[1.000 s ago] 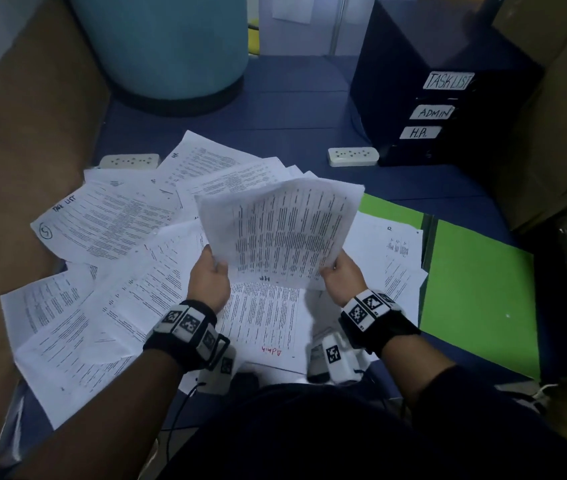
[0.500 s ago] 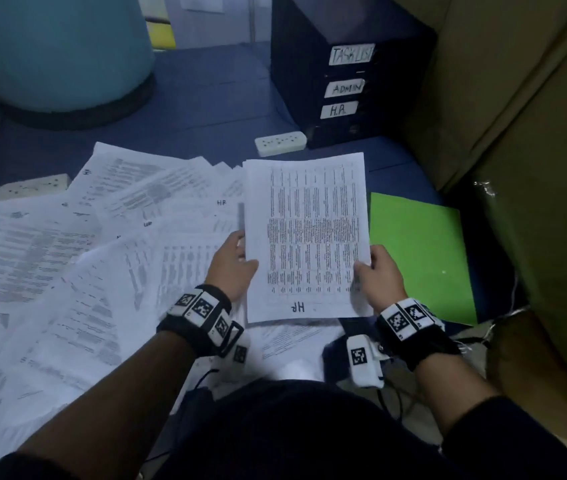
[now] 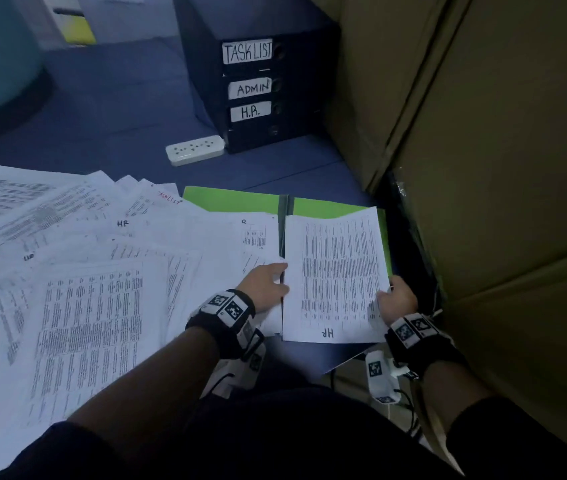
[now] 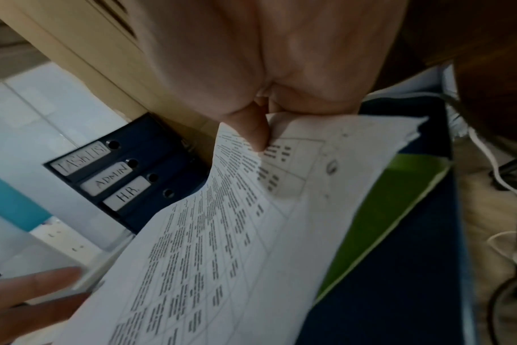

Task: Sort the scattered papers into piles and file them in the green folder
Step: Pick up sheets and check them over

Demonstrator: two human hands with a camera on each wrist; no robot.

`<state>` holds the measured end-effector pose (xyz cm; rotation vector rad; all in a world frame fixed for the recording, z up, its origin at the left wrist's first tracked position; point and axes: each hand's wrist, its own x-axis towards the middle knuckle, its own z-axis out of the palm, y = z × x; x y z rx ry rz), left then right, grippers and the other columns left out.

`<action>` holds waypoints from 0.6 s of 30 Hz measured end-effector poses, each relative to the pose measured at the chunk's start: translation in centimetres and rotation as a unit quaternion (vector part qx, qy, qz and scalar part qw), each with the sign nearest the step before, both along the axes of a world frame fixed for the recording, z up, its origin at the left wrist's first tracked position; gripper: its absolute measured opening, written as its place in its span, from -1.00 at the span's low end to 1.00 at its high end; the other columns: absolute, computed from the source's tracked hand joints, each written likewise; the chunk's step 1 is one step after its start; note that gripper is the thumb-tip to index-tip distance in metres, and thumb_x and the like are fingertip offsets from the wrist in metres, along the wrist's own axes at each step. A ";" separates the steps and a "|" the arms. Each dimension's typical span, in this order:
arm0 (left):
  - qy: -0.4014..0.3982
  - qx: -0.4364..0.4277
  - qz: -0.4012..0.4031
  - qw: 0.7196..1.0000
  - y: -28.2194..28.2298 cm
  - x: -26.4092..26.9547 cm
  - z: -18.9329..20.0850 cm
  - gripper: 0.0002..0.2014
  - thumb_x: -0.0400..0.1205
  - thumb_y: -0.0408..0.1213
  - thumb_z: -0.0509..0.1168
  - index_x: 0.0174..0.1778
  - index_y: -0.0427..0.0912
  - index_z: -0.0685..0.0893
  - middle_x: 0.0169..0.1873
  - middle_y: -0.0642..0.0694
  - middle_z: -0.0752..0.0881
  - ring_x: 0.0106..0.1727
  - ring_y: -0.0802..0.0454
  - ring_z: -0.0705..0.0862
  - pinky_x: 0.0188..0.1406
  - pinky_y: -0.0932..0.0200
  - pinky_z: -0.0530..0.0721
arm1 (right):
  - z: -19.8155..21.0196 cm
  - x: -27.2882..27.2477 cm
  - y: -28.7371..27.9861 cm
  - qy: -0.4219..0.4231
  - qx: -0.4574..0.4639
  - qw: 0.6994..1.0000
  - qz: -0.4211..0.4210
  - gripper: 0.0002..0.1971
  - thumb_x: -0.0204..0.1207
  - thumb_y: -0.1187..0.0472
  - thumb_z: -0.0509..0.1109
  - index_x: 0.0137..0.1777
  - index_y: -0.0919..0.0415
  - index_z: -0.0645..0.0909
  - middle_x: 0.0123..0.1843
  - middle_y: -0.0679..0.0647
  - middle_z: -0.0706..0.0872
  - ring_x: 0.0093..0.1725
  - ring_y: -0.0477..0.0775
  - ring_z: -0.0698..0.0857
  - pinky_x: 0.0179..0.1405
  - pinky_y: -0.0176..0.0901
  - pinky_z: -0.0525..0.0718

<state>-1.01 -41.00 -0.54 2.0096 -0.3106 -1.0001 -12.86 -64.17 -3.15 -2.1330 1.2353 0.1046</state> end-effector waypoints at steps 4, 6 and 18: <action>0.006 -0.035 0.057 0.998 1.6 0.5 0.1 -0.51 0.64 -0.46 0.23 0.52 -0.18 0.43 0.45 -0.14 0.49 0.18 0.06 0.64 -0.07 0.40 0.65 | 0.1 0.5 0.8 0.048 -0.039 0.998 0.009 -0.59 0.58 0.25 0.32 0.40 0.33 0.44 0.32 0.32 0.54 0.25 0.34 0.55 0.15 0.02 0.52; -0.007 -0.053 0.098 0.994 3.4 0.8 0.7 -0.57 0.65 -0.47 0.23 0.47 -0.20 0.48 0.36 -0.15 0.54 0.06 0.07 0.64 -0.30 0.49 0.60 | 0.6 1.2 1.8 0.043 -0.099 0.993 0.043 -0.49 0.55 0.11 0.36 0.46 0.24 0.40 0.46 0.25 0.41 0.38 0.33 0.42 0.30 0.14 0.44; -0.101 -0.003 0.347 0.933 24.6 0.4 1.9 -0.69 0.64 -0.34 0.30 0.31 -0.07 0.60 0.26 -0.03 0.63 0.24 -0.03 0.63 0.21 0.06 0.59 | 3.4 9.2 19.5 -0.066 0.098 0.941 0.316 -0.88 0.49 0.17 0.47 -0.04 0.17 0.66 -0.09 0.03 0.73 -0.08 0.01 0.64 -0.20 -0.30 0.42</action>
